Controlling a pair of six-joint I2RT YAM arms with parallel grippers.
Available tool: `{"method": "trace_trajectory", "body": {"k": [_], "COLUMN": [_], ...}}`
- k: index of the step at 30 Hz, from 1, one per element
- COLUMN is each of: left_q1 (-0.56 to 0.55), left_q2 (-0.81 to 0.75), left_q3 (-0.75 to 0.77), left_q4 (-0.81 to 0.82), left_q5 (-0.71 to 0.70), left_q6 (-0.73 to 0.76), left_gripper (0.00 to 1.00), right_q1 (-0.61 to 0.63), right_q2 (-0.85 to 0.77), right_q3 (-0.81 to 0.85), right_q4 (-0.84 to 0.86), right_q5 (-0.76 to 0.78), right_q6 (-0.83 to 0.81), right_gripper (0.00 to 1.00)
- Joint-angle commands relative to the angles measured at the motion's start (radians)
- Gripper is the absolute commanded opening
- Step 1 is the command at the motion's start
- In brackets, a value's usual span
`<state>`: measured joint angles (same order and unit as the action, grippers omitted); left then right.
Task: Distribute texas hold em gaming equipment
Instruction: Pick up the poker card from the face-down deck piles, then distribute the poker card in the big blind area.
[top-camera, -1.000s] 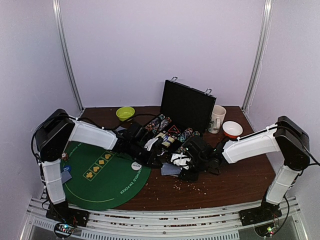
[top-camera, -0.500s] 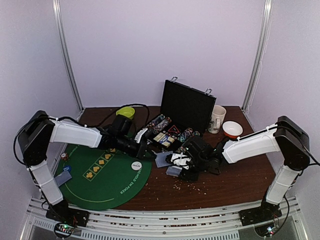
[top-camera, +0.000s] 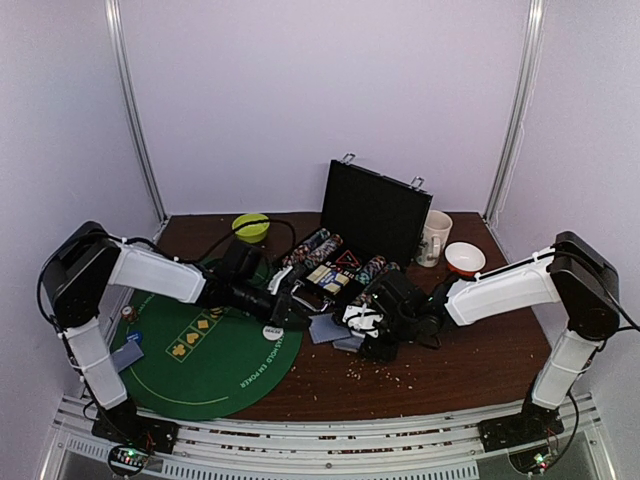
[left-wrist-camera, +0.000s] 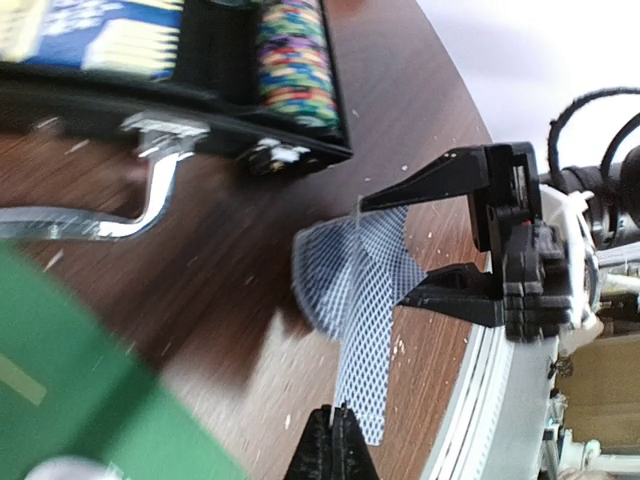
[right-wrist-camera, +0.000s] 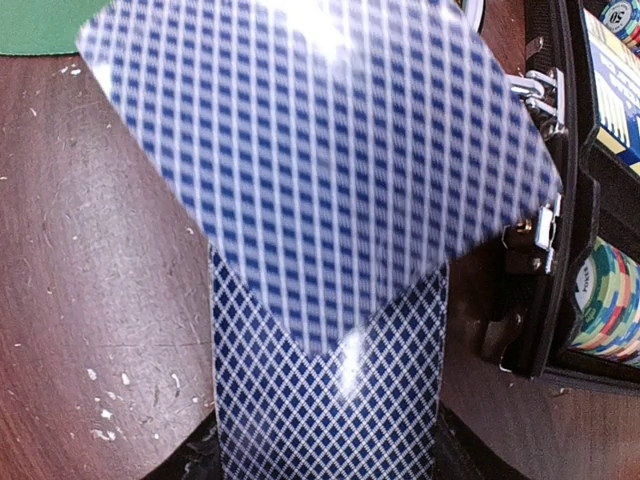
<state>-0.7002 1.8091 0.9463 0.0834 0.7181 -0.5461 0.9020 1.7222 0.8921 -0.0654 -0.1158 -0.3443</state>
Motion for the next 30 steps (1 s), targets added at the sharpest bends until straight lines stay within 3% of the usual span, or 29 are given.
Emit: {"method": "trace_trajectory", "body": {"k": [1, 6, 9, 14, 25, 30], "left_q1": [0.052, 0.209, 0.339, 0.486, 0.526, 0.534], "left_q2": [-0.145, -0.313, -0.366, -0.269, -0.014, 0.047], "left_q3": [-0.104, -0.203, -0.190, -0.102, 0.092, 0.160], "left_q4": [0.109, 0.183, 0.135, 0.019, 0.024, -0.069], "left_q5": [-0.053, -0.126, -0.209, -0.269, -0.252, -0.284], "left_q6": [-0.090, -0.233, -0.247, -0.231, -0.309, -0.293], "left_gripper": [0.00, 0.00, 0.00, 0.00, 0.00, 0.00], "right_q1": [-0.007, -0.008, -0.008, -0.008, -0.009, -0.010], "right_q2": [-0.003, 0.004, 0.007, 0.007, 0.001, 0.002], "right_q3": [0.005, 0.010, 0.013, 0.013, 0.008, 0.010], "right_q4": [-0.020, -0.025, -0.027, -0.028, -0.042, -0.041], "right_q5": [-0.001, -0.009, -0.009, -0.007, 0.000, 0.000], "right_q6": [0.005, 0.004, 0.004, 0.002, -0.004, -0.007], "right_gripper": [0.59, 0.59, 0.59, 0.59, 0.59, 0.59]}}
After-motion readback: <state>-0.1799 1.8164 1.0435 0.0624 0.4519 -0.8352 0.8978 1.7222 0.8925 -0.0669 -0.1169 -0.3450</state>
